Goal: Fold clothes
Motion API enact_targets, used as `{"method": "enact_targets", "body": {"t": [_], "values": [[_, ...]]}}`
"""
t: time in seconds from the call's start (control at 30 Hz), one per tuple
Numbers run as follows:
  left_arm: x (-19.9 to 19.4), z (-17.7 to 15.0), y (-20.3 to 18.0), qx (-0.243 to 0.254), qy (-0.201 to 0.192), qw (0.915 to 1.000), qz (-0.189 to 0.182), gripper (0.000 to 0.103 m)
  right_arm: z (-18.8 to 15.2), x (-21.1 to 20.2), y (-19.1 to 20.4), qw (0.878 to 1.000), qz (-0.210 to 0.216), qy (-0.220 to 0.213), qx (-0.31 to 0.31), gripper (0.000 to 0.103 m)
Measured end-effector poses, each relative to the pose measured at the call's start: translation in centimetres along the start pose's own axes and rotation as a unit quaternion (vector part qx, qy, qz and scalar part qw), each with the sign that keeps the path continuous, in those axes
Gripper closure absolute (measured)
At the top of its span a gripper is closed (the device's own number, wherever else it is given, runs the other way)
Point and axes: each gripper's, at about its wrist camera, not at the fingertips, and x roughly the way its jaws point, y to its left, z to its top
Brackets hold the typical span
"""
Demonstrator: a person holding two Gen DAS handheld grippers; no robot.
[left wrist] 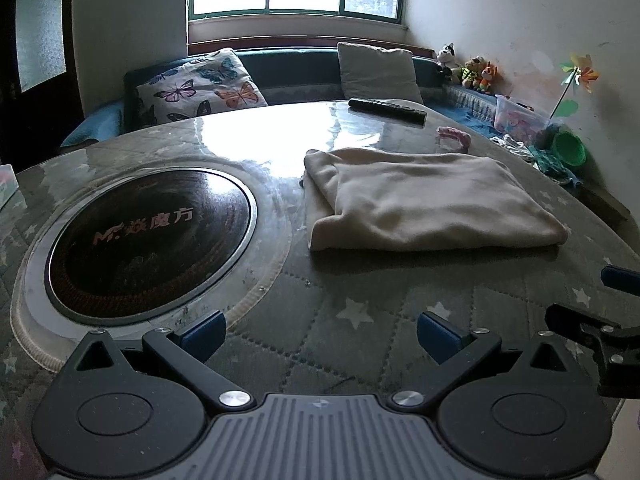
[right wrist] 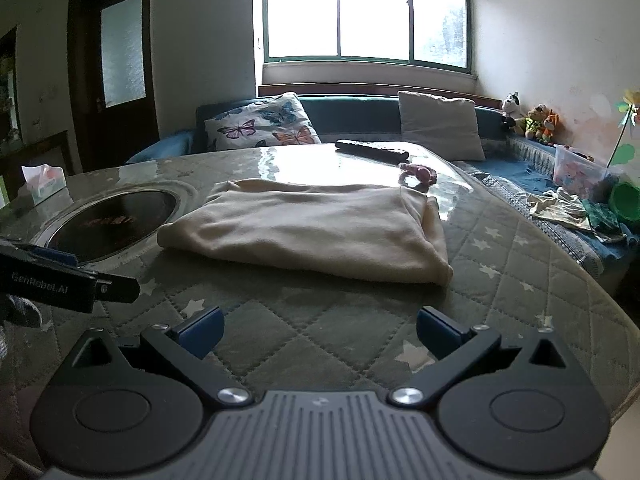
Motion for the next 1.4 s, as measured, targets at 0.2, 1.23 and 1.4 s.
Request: {"method": "enact_targets", "body": {"t": [0.2, 1.23, 1.4], "values": [[0.0, -0.4, -0.2, -0.002, 0.002, 1.0000, -0.002, 0.000, -0.4, -0.2, 0.3, 1.000, -0.002, 0.003, 0.000, 0.000], [-1.4, -2.1, -1.3, 0.008, -0.002, 1.0000, -0.001, 0.000, -0.7, -1.5, 1.2, 1.000, 0.000, -0.003, -0.003, 0.000], [-1.6, -2.3, -1.4, 0.009, -0.003, 1.0000, -0.002, 0.000, -0.8, -1.7, 1.3, 1.000, 0.001, -0.004, -0.002, 0.000]]}}
